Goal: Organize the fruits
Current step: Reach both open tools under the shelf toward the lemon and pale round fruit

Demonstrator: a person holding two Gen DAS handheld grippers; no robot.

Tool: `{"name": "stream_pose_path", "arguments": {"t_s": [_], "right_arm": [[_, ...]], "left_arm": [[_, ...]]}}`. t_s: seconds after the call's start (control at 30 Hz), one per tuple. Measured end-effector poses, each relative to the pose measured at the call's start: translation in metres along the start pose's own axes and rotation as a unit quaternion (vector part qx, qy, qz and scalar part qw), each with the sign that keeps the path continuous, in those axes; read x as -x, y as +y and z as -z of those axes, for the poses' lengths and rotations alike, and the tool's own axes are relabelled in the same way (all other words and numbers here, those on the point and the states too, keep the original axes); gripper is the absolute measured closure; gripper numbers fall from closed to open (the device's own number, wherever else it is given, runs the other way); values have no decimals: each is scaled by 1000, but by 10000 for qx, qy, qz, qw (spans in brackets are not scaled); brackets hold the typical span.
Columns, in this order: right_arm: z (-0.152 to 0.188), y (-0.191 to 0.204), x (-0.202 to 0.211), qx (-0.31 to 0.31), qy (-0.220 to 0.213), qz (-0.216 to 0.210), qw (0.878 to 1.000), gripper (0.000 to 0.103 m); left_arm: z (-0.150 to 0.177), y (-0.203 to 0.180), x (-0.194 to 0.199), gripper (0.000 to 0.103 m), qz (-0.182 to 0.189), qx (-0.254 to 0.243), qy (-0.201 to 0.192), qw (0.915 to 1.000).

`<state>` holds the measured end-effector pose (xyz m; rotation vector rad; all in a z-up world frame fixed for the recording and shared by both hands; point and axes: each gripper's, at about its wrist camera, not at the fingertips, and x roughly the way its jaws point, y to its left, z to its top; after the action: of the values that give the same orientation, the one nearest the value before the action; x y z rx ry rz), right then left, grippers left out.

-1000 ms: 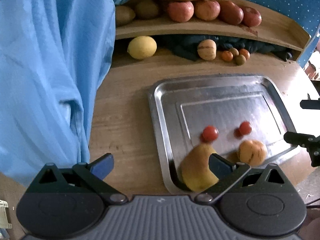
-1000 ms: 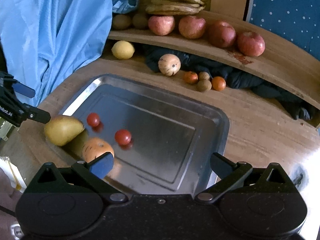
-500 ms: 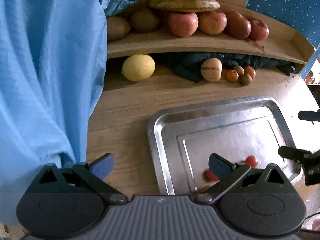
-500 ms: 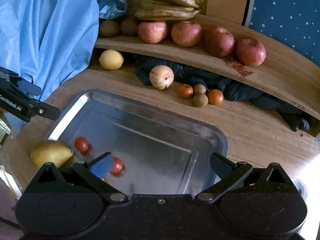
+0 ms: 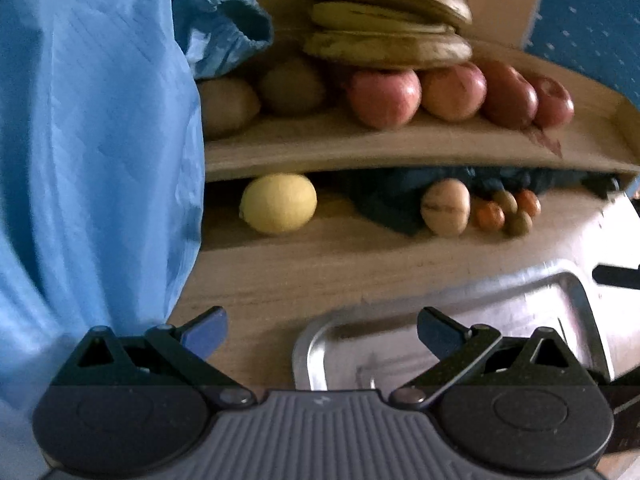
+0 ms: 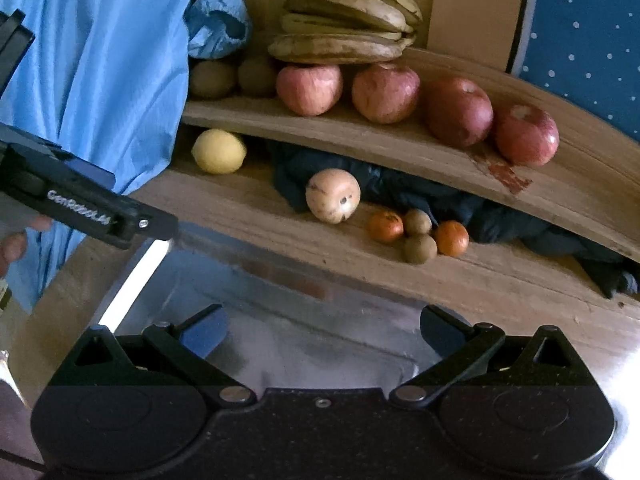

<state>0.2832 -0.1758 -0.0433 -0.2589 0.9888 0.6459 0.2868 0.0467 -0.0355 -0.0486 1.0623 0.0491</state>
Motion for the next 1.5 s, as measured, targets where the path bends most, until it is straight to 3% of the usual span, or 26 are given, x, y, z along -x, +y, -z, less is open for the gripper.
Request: {"name": "stream_pose_path", "arguments": {"t_s": [0.47,1.07,1.5], "right_arm": [[-41,7,-36,125,22,-104,9999,1],[-63,0,-81,118,141,-368,9992,1],[-72,0,-112,247,185,-349,9989,10]], "left_arm": [[-33,4,-32,0,-92,159,-22,9998],[-49,13,-76,1,-356,252,-196,9989],[-63,20,-104,1,-323,252,-145,9991]]}}
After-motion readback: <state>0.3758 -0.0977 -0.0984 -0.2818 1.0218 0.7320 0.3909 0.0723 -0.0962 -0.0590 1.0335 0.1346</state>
